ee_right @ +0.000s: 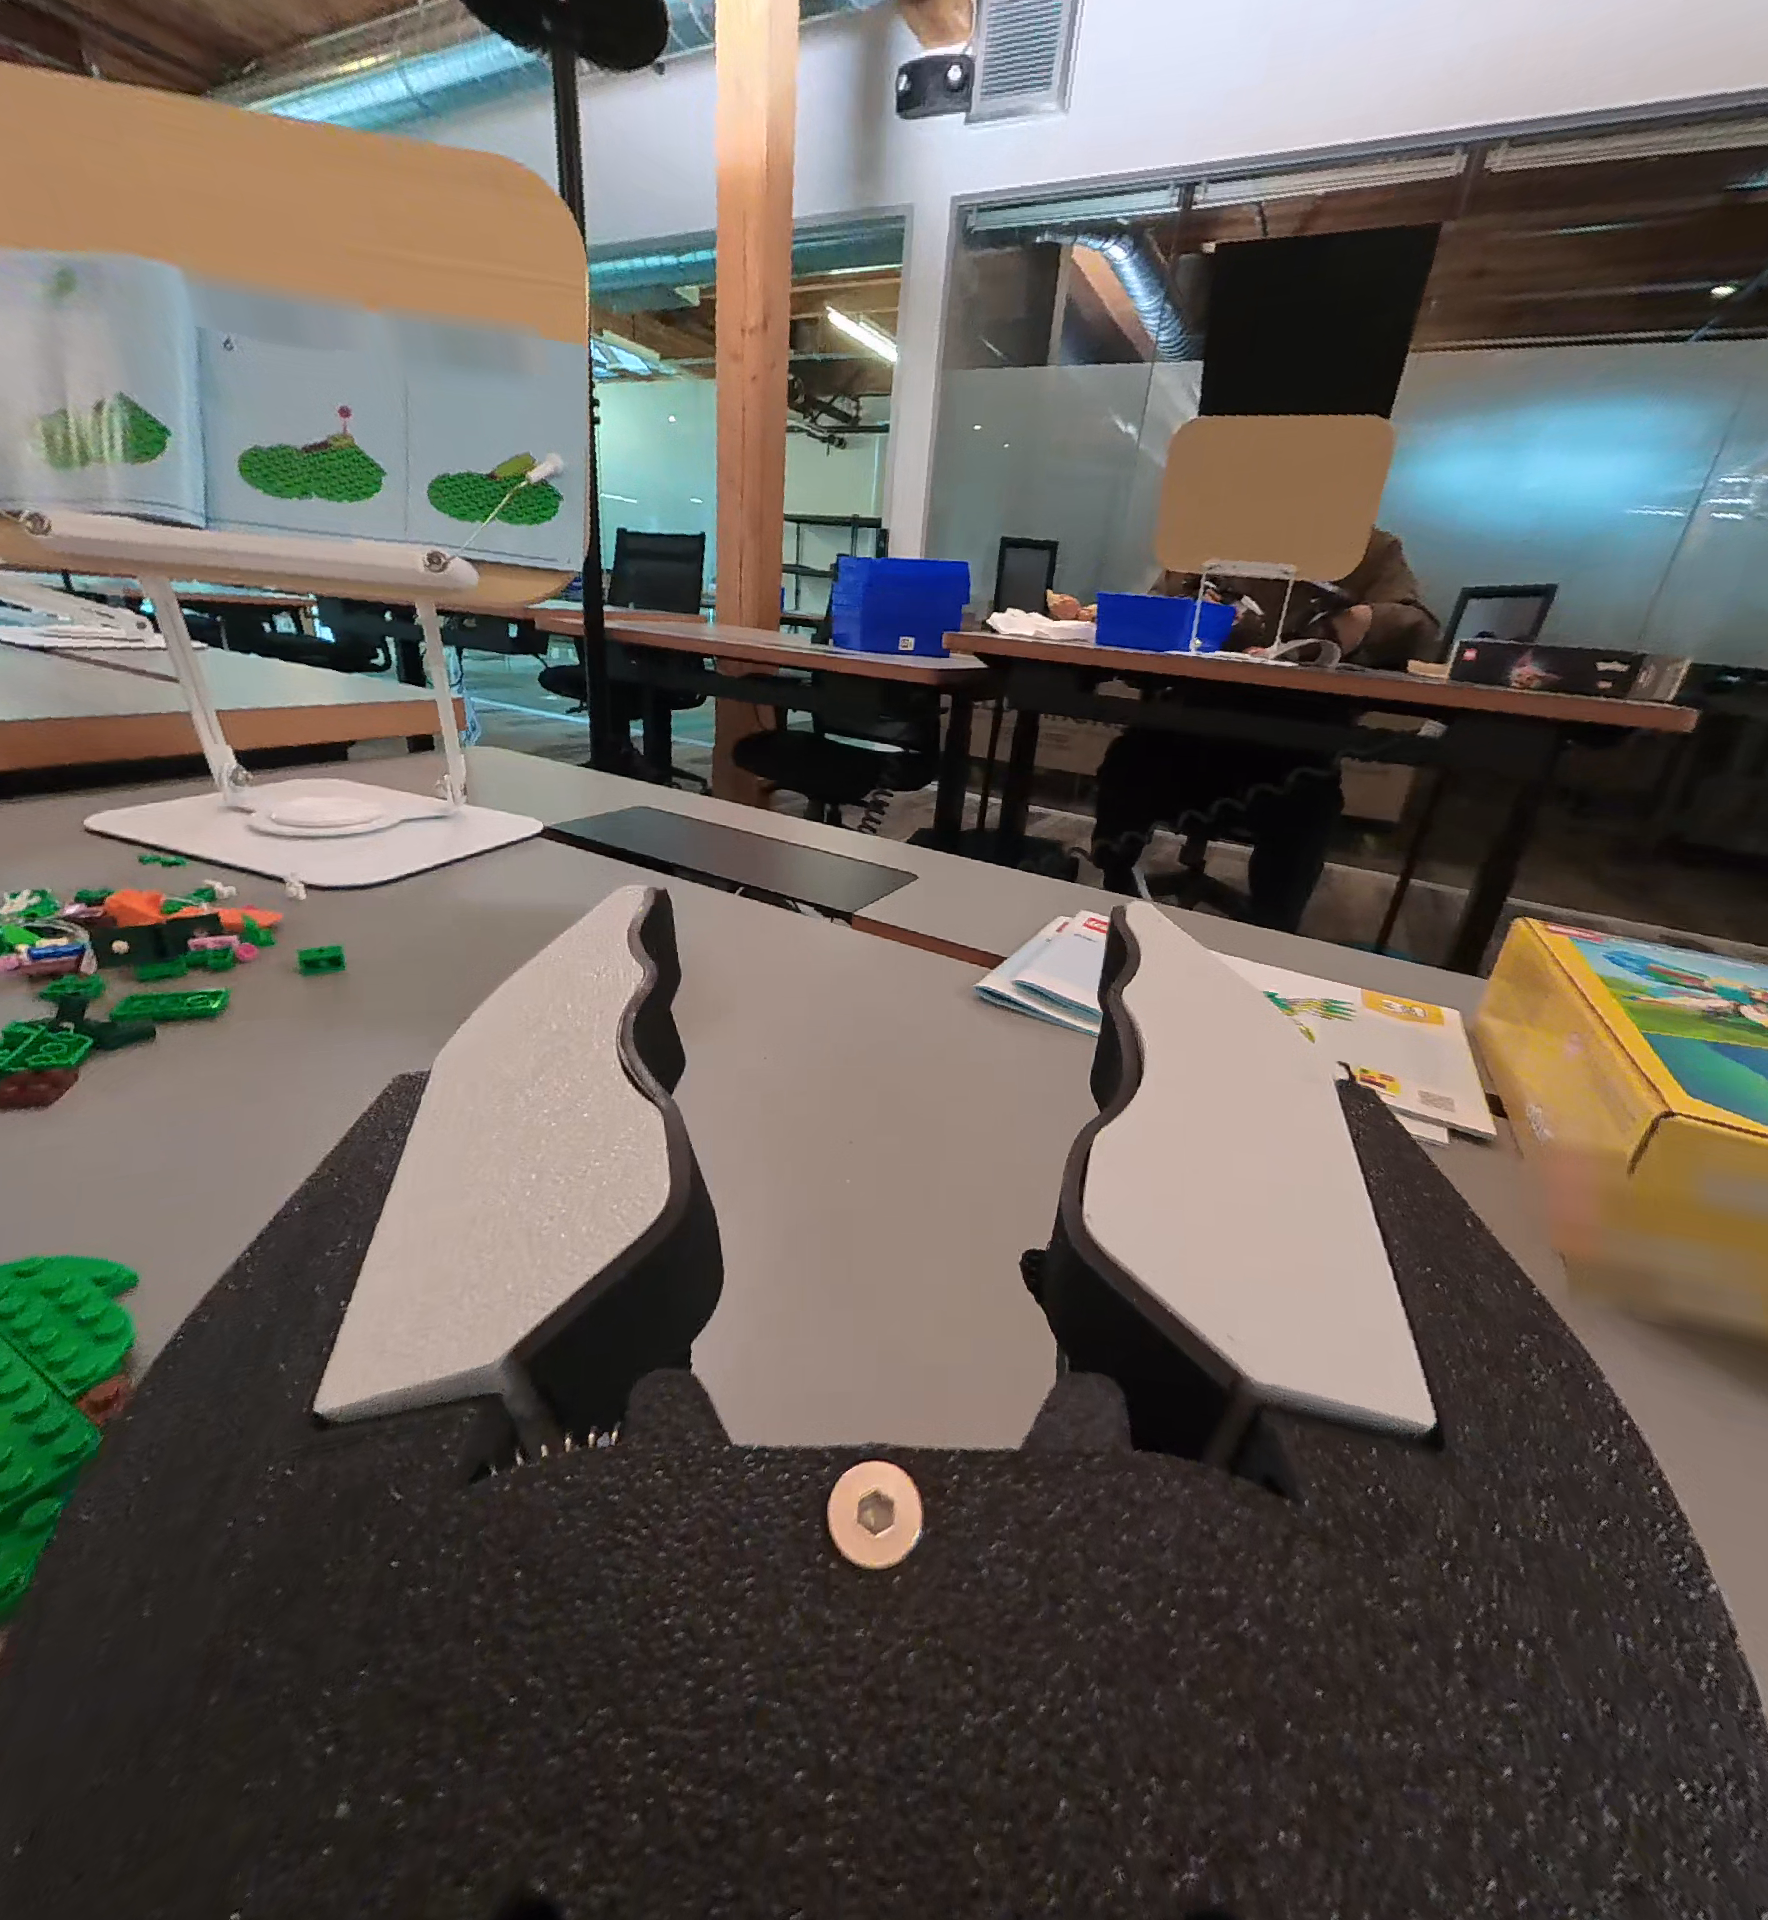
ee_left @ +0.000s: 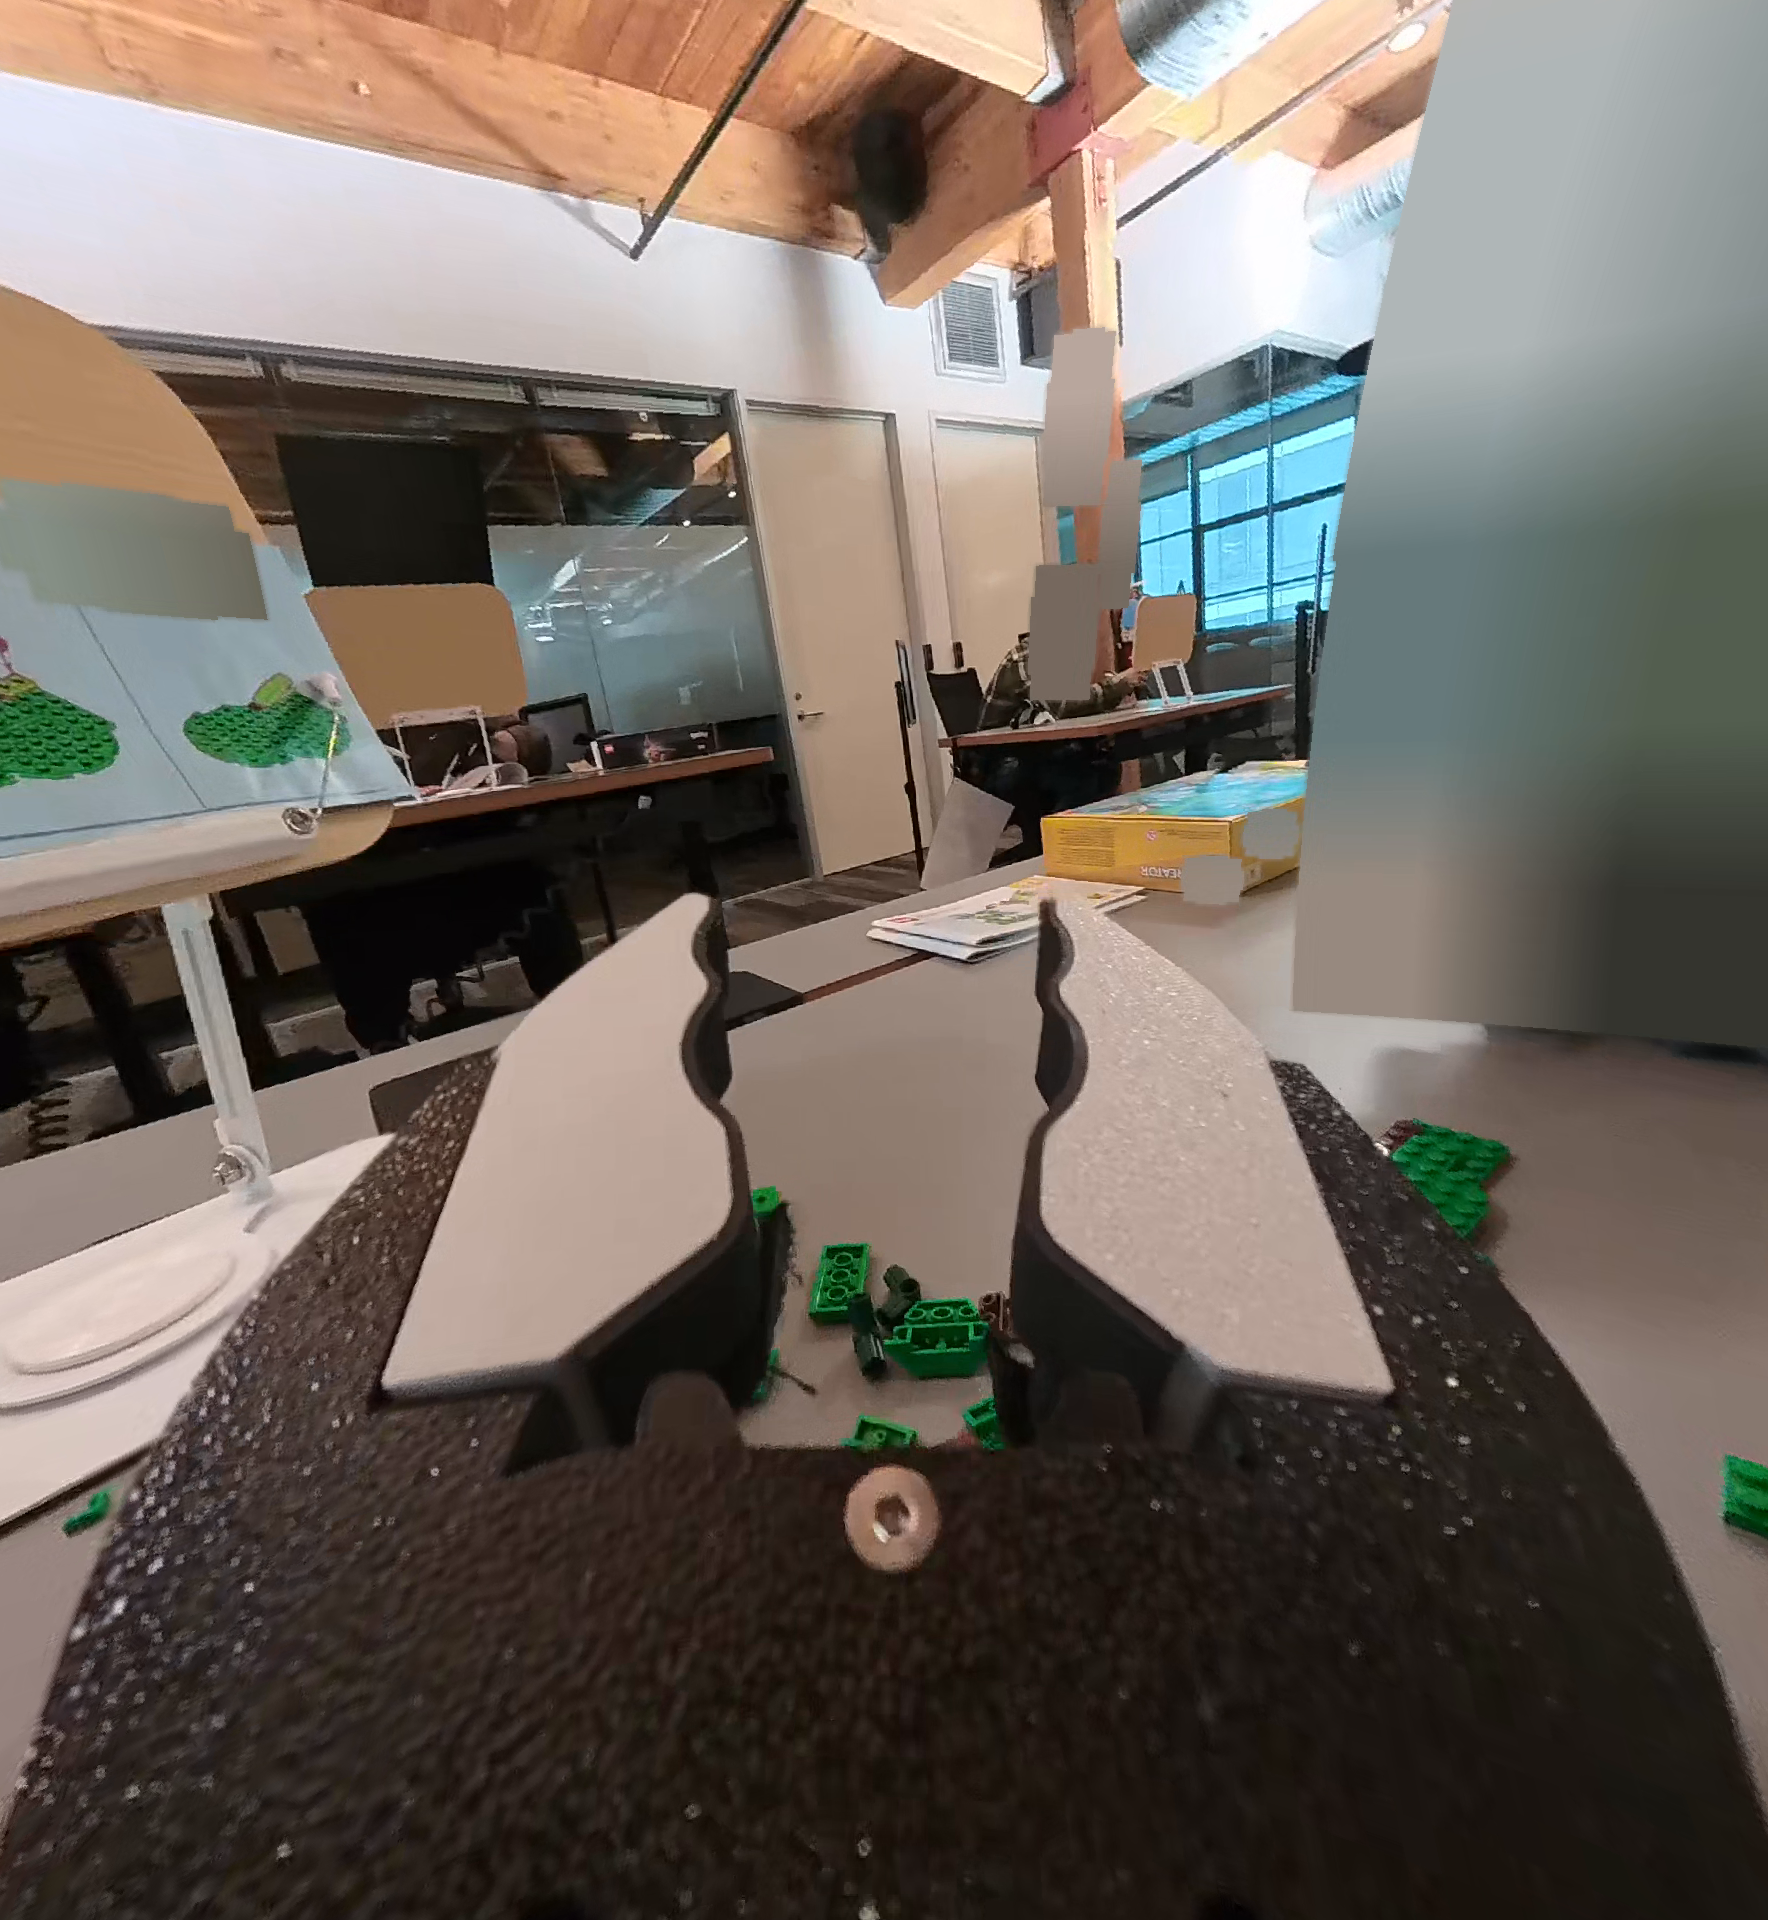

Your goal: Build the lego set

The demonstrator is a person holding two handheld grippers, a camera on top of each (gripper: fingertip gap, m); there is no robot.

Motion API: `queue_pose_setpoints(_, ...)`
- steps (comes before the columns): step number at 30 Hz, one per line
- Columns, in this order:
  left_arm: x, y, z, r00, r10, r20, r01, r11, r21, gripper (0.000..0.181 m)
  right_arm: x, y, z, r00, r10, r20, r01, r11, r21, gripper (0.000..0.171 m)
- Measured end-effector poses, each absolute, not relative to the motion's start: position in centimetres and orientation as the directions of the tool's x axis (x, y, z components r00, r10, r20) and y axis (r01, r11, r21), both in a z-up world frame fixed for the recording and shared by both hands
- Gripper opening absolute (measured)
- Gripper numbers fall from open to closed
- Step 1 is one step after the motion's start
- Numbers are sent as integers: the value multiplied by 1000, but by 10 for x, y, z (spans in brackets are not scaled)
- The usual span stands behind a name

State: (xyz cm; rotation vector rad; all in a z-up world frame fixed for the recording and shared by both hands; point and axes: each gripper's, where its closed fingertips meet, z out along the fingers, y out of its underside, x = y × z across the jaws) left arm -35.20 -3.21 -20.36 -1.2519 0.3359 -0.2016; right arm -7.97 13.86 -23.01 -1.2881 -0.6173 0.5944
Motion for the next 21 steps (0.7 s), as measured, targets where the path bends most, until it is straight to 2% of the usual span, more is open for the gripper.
queue_pose_setpoints(9, -374, -27, -201, 954, -300, -24, 67, 289, -955, 55, -74, 141, -231, 715, 696, 68, -71, 169, -983, 73)
queue_pose_setpoints(17, -414, -20, -202, 946, -248, 210, 273, 256, -927, 55, -60, 146, -227, 765, 642, 55, -89, 189, -978, 72)
queue_pose_setpoints(21, -420, -18, -205, 935, -241, 262, 319, 241, -917, 55, -65, 144, -228, 755, 650, 84, -62, 198, -978, 69)
